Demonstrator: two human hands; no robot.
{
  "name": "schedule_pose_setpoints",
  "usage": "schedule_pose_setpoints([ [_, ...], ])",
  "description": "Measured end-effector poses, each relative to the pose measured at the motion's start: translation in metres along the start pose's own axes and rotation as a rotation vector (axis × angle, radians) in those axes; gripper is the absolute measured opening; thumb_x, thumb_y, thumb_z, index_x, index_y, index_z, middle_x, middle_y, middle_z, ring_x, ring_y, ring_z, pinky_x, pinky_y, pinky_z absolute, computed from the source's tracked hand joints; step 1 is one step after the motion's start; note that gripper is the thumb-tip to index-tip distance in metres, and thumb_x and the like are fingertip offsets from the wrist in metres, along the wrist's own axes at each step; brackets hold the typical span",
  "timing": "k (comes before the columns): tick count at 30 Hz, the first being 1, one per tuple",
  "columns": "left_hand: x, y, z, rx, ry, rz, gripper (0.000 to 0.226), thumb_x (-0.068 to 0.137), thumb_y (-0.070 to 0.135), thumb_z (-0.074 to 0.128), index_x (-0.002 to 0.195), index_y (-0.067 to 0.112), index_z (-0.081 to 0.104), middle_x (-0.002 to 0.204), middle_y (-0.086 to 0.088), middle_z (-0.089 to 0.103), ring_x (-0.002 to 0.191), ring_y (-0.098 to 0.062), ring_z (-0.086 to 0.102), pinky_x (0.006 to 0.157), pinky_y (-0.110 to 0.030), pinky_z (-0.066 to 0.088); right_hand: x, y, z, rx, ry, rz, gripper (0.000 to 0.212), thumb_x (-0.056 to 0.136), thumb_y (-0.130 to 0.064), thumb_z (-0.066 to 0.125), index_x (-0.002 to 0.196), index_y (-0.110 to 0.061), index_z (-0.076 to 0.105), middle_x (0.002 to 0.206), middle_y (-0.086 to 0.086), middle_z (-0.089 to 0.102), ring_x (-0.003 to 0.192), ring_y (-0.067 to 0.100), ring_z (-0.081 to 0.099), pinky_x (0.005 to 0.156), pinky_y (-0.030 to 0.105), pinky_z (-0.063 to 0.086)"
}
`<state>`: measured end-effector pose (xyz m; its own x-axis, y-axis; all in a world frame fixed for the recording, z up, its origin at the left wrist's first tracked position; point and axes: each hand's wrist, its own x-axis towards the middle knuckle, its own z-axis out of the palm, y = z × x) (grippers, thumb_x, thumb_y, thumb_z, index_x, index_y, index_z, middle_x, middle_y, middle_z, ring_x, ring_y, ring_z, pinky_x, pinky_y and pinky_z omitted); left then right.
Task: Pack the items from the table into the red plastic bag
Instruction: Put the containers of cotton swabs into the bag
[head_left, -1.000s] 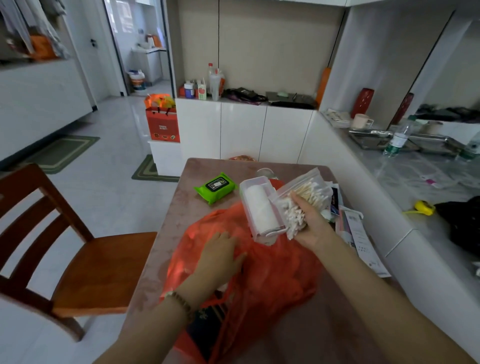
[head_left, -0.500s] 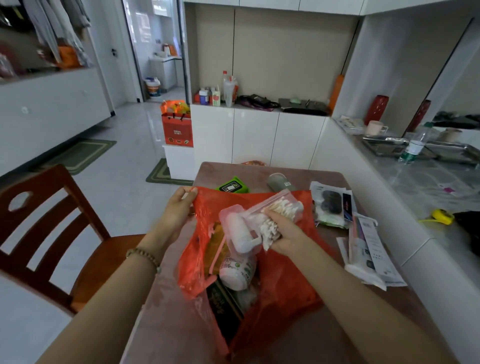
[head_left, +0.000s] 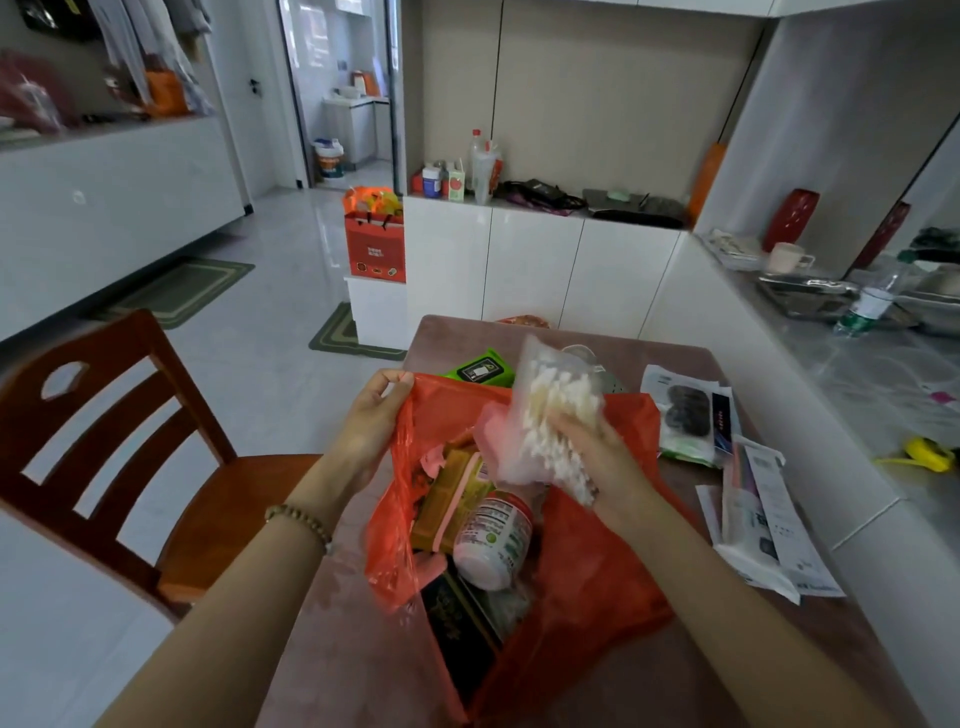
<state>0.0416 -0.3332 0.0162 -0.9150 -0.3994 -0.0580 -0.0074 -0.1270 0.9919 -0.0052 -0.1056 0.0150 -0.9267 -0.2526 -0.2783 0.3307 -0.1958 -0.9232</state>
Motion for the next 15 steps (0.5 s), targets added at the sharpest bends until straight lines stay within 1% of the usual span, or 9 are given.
schedule_pose_setpoints([
  [2, 0.0, 0.001, 0.0, -0.023, -0.028, -0.008, 0.019, 0.099, 0.025, 0.044, 0.082, 0.02, 0.051, 0.046, 0.01, 0.055, 0.037, 0.0, 0.049, 0.037, -0.014, 0.042, -0.003, 0.005, 0.013, -0.152, -0.139, 0.095, 0.038, 0.082, -0.018, 0.07, 0.118, -0.019, 0.061, 0.101, 0.003, 0.074, 0.09, 0.018, 0.07, 0.082, 0.036, 0.056],
  [3, -0.001, 0.001, 0.0, -0.04, -0.037, -0.013, 0.019, 0.1, 0.024, 0.043, 0.084, 0.019, 0.051, 0.044, 0.01, 0.055, 0.036, 0.0, 0.049, 0.037, -0.013, 0.042, -0.002, 0.01, 0.02, -0.253, -0.17, 0.149, 0.045, 0.079, -0.023, 0.073, 0.121, -0.019, 0.059, 0.104, 0.002, 0.073, 0.093, 0.018, 0.07, 0.086, 0.037, 0.055],
  [5, -0.001, 0.001, -0.001, -0.073, -0.039, -0.025, 0.017, 0.1, 0.022, 0.042, 0.086, 0.018, 0.051, 0.042, 0.01, 0.054, 0.035, 0.0, 0.049, 0.037, -0.013, 0.042, 0.005, 0.021, 0.034, -0.392, -0.175, 0.217, 0.066, 0.072, -0.032, 0.076, 0.13, -0.021, 0.047, 0.119, 0.003, 0.066, 0.106, 0.022, 0.065, 0.095, 0.042, 0.052],
  [7, 0.0, 0.0, -0.002, -0.086, -0.04, -0.028, 0.016, 0.1, 0.022, 0.042, 0.087, 0.018, 0.051, 0.045, 0.009, 0.054, 0.036, 0.0, 0.049, 0.037, -0.014, 0.042, 0.011, 0.028, 0.047, -0.428, -0.177, 0.197, 0.065, 0.073, -0.029, 0.072, 0.129, -0.027, 0.039, 0.127, 0.004, 0.056, 0.112, 0.026, 0.059, 0.097, 0.046, 0.05],
  [8, 0.001, -0.001, -0.002, -0.089, -0.043, -0.024, 0.016, 0.1, 0.022, 0.043, 0.087, 0.018, 0.051, 0.048, 0.008, 0.055, 0.038, -0.001, 0.05, 0.038, -0.014, 0.044, 0.013, 0.03, 0.052, -0.435, -0.186, 0.18, 0.072, 0.075, -0.027, 0.07, 0.137, -0.028, 0.033, 0.13, 0.005, 0.053, 0.113, 0.026, 0.058, 0.097, 0.045, 0.05],
  [10, 0.003, -0.003, -0.002, -0.075, -0.05, -0.018, 0.016, 0.099, 0.024, 0.045, 0.087, 0.018, 0.052, 0.053, 0.006, 0.056, 0.042, -0.002, 0.052, 0.042, -0.015, 0.046, 0.014, 0.03, 0.058, -0.45, -0.201, 0.154, 0.067, 0.083, -0.021, 0.065, 0.139, -0.026, 0.029, 0.131, 0.008, 0.052, 0.112, 0.025, 0.059, 0.091, 0.039, 0.054],
  [12, 0.006, -0.004, -0.004, -0.043, -0.061, -0.015, 0.016, 0.098, 0.026, 0.046, 0.086, 0.019, 0.054, 0.059, 0.003, 0.057, 0.048, -0.006, 0.053, 0.046, -0.017, 0.049, 0.014, 0.024, 0.055, -0.505, -0.195, 0.108, 0.055, 0.085, -0.019, 0.064, 0.133, -0.023, 0.038, 0.127, 0.01, 0.057, 0.105, 0.022, 0.063, 0.079, 0.031, 0.057],
  [13, 0.01, -0.006, -0.006, -0.024, -0.067, -0.013, 0.017, 0.098, 0.028, 0.047, 0.085, 0.02, 0.055, 0.063, 0.0, 0.057, 0.052, -0.01, 0.054, 0.05, -0.021, 0.049, 0.014, 0.02, 0.05, -0.536, -0.184, 0.068, 0.049, 0.085, -0.018, 0.065, 0.129, -0.02, 0.045, 0.125, 0.011, 0.058, 0.099, 0.02, 0.065, 0.073, 0.028, 0.058],
  [15, 0.016, -0.01, -0.01, 0.024, -0.064, -0.019, 0.018, 0.097, 0.03, 0.048, 0.084, 0.02, 0.057, 0.068, -0.004, 0.058, 0.057, -0.015, 0.053, 0.055, -0.026, 0.047, 0.018, 0.008, 0.039, -0.556, -0.167, 0.002, 0.036, 0.085, -0.015, 0.064, 0.12, -0.017, 0.056, 0.119, 0.011, 0.062, 0.093, 0.019, 0.065, 0.069, 0.024, 0.056],
])
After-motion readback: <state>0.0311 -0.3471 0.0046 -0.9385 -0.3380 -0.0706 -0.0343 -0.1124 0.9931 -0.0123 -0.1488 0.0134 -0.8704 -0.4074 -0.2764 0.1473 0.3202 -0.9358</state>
